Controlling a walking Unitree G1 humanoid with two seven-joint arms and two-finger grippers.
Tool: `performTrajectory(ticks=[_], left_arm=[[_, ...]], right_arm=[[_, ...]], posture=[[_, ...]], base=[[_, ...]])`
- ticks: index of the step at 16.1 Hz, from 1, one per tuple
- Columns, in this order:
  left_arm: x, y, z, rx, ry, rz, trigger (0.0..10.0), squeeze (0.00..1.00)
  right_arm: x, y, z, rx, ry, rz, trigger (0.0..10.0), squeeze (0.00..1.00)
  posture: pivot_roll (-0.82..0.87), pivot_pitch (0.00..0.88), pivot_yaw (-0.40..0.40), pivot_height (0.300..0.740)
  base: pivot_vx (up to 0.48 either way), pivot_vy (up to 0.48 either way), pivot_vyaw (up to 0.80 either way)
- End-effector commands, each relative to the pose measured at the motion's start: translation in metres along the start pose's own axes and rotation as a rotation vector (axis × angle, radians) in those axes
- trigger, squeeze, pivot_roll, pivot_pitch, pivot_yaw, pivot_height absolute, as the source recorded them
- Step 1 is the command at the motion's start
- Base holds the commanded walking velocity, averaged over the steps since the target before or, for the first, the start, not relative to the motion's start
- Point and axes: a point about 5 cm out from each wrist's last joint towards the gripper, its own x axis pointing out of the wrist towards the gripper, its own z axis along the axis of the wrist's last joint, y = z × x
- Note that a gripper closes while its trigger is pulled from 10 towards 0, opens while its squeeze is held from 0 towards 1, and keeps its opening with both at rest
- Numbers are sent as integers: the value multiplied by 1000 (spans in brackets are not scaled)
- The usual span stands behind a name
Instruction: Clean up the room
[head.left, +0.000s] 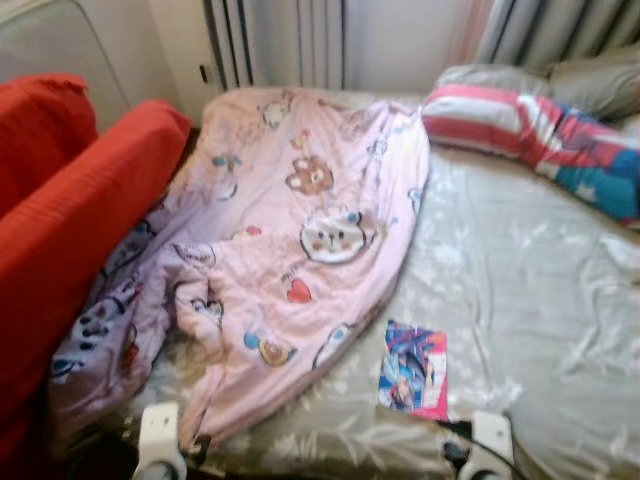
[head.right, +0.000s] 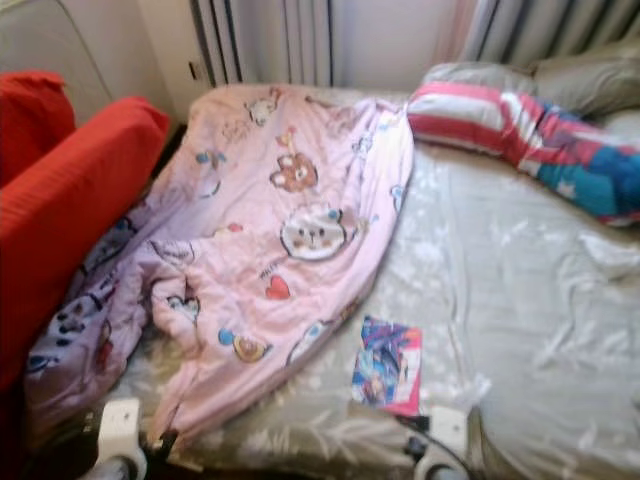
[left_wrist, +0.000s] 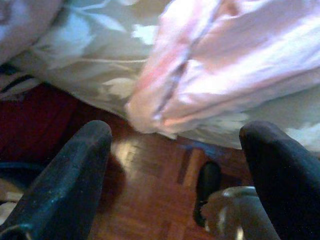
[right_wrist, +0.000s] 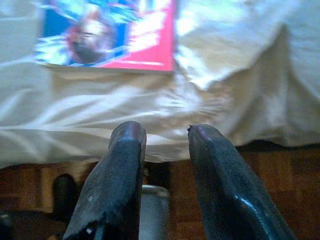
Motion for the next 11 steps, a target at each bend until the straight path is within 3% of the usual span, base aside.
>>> performTrajectory(ticks=[1,11], left_arm=[[-4,4,-15,-4,51,9,10000,0],[-6,8,-20,-6,70,15,10000,0]], right_arm=[[-2,-2,-7,14,19,-11,10000,0],[-2,-2,-8,29,7,-15,10000,0]], posture=[[161,100,-20,740],[163,103,-17,740]], base=[[0,0,0],[0,0,0]])
